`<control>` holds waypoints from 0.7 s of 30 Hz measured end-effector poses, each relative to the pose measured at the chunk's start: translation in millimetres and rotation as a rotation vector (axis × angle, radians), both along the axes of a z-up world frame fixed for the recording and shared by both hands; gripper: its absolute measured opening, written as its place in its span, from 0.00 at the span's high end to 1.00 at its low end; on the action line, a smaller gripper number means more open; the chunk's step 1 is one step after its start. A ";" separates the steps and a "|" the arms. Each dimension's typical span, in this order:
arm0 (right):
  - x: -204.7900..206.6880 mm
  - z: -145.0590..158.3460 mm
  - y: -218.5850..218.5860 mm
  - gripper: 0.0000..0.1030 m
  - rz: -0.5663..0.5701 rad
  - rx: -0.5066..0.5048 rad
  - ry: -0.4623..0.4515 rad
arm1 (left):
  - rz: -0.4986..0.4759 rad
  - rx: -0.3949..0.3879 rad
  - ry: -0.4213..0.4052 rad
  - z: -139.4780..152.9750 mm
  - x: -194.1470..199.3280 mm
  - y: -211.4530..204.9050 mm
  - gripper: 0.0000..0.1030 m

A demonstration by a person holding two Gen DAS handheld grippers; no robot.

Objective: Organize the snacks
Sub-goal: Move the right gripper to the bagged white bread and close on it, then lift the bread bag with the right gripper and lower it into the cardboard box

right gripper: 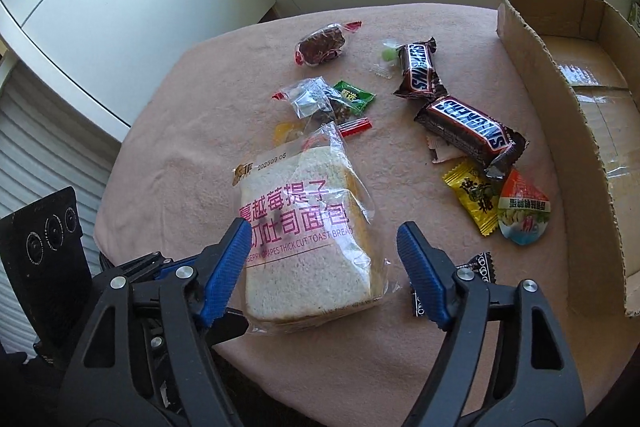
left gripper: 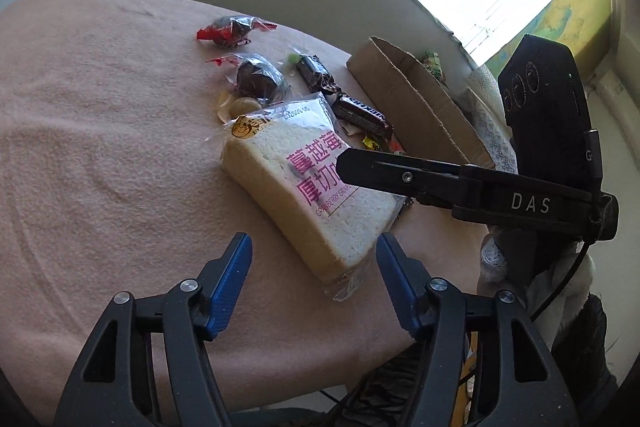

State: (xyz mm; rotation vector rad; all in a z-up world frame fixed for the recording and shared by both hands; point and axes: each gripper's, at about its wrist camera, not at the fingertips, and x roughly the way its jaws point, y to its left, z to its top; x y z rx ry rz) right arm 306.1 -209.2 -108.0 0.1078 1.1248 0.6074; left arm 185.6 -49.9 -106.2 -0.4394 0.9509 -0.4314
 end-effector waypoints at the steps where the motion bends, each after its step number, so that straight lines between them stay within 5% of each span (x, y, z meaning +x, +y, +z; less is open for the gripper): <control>1: 0.4 -2.4 2.6 0.24 0.009 -0.011 0.004 | -0.001 -0.003 0.004 -1.9 2.4 -1.6 0.40; 21: 1.6 -10.9 6.8 0.39 0.050 0.023 0.058 | -0.012 0.065 -0.033 -2.3 20.2 -16.1 0.46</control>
